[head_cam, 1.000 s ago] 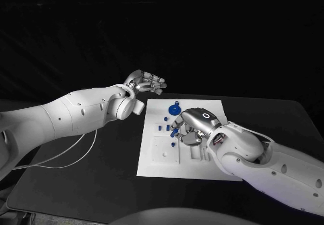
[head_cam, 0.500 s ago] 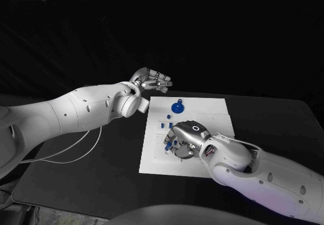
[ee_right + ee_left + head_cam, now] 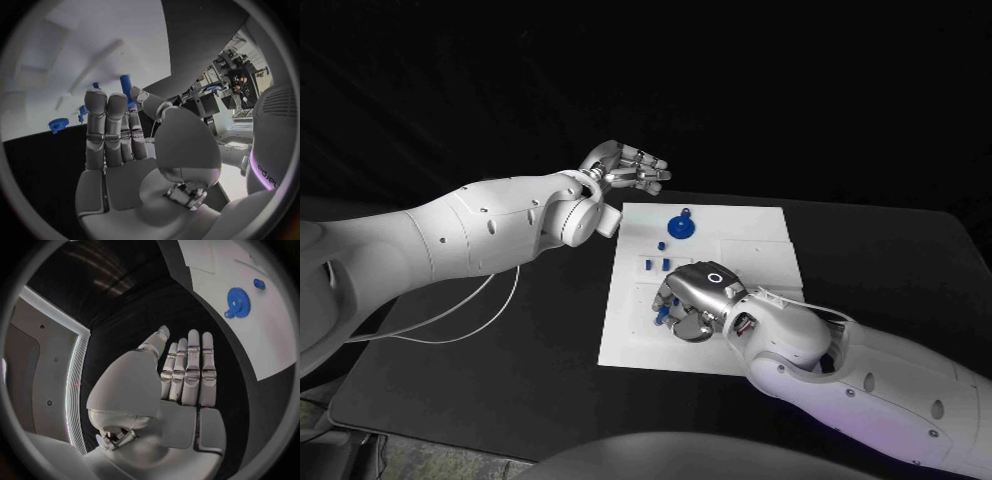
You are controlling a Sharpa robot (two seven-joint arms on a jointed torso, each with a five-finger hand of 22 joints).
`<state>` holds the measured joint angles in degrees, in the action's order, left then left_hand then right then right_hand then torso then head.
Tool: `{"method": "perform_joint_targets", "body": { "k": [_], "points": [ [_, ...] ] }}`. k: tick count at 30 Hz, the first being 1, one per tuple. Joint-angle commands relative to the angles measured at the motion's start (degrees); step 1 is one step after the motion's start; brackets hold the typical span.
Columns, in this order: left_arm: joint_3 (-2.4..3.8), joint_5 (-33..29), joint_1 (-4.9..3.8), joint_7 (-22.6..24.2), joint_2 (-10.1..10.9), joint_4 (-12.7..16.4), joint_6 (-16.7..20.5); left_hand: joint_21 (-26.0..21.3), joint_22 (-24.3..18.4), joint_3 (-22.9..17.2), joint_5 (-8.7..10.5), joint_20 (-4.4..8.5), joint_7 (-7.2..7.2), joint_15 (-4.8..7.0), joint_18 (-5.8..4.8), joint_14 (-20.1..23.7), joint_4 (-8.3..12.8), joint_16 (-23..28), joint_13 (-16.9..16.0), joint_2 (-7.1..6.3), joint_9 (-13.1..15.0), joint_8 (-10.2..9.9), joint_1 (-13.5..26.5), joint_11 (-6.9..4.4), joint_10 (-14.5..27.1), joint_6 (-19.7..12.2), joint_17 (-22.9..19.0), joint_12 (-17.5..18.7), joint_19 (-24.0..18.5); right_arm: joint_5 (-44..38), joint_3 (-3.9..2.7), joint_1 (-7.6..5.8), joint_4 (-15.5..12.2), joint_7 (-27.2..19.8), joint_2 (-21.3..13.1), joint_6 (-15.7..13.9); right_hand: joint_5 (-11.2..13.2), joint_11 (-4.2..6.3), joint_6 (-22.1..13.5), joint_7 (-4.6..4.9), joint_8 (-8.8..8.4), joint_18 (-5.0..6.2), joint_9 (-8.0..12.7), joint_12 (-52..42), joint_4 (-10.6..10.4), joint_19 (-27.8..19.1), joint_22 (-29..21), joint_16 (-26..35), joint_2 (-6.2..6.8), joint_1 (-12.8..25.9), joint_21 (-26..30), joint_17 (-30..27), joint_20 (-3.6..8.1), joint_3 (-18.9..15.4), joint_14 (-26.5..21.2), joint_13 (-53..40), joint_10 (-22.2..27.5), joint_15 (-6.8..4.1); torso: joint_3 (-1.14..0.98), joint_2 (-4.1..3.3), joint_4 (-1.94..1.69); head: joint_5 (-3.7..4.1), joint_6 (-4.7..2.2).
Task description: Assemble the parts on the task board
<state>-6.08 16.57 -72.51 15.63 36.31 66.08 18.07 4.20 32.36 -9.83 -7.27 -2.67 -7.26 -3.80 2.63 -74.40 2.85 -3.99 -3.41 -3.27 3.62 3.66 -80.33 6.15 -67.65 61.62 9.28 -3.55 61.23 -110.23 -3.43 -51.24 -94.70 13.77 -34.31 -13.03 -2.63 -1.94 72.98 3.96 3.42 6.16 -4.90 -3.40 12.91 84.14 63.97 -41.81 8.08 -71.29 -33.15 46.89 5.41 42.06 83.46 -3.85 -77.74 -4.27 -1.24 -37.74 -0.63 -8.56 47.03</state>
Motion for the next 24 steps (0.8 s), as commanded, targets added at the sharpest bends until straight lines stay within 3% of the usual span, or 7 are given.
{"method": "perform_joint_targets", "body": {
  "k": [1,7,15,24],
  "points": [
    [0.06,-0.4,-0.06,0.2,-0.1,0.1,-0.8,0.2,0.0,-0.1,0.25,0.04,-0.24,0.08,-0.3,0.2,-0.1,0.1,0.0,0.33,0.0,-0.1,0.3,-0.15,0.3,-0.2,0.1,0.1,-0.2,-1.7,0.09,0.13,0.1,1.0,0.2,1.4,-0.4,1.52,0.4,0.12,0.27,0.76,0.0,-0.2,0.2,2.2,0.0,0.1,-0.53,0.2,0.1,-0.1,0.35,0.0,0.1,-1.2,-3.3,-0.14,-0.01,-0.01,-0.04,-0.15,0.12],
    [0.06,-0.4,-0.06,0.2,-0.1,0.1,-0.8,0.2,0.0,-0.1,0.25,0.04,-0.24,0.08,-0.3,0.2,-0.1,0.1,0.0,0.33,0.0,-0.1,0.3,-0.15,0.3,-0.2,0.1,0.1,-0.2,-1.8,0.27,0.2,0.7,1.1,0.5,1.6,-0.4,1.52,0.4,0.12,0.26,0.78,-0.1,-0.2,0.3,2.2,0.1,0.1,-0.56,0.3,0.3,-0.2,0.36,0.0,0.0,-1.3,-3.3,-0.16,0.05,0.0,-0.06,-0.18,0.18],
    [0.06,-0.4,-0.06,0.2,-0.2,0.1,-0.9,0.1,0.1,-0.1,0.27,0.01,-0.24,0.06,-0.3,0.2,-0.1,0.1,0.0,0.4,0.0,-0.1,0.3,-0.14,0.4,-0.2,0.1,0.1,-0.2,-1.9,1.23,0.22,1.7,0.9,1.4,1.6,-0.4,1.53,0.4,0.11,0.26,0.79,-0.1,-0.2,0.3,2.2,0.1,0.1,-0.62,0.3,0.4,-0.2,0.37,0.0,0.0,-1.4,-3.3,-0.17,0.01,-0.01,-0.1,-0.25,0.24],
    [0.06,-0.4,-0.06,0.2,-0.2,0.1,-0.9,0.1,0.1,-0.1,0.27,0.01,-0.24,0.06,-0.3,0.2,-0.1,0.1,0.0,0.4,0.0,-0.1,0.3,-0.14,0.4,-0.2,0.1,0.1,-0.2,-2.1,1.62,0.23,1.9,1.0,1.6,1.5,-0.4,1.54,0.4,0.1,0.27,0.78,-0.1,-0.2,0.5,2.3,0.2,0.1,-0.68,0.3,0.3,-0.3,0.39,0.0,0.0,-1.4,-3.3,-0.19,0.05,0.02,-0.02,-0.45,0.4]
  ]
}}
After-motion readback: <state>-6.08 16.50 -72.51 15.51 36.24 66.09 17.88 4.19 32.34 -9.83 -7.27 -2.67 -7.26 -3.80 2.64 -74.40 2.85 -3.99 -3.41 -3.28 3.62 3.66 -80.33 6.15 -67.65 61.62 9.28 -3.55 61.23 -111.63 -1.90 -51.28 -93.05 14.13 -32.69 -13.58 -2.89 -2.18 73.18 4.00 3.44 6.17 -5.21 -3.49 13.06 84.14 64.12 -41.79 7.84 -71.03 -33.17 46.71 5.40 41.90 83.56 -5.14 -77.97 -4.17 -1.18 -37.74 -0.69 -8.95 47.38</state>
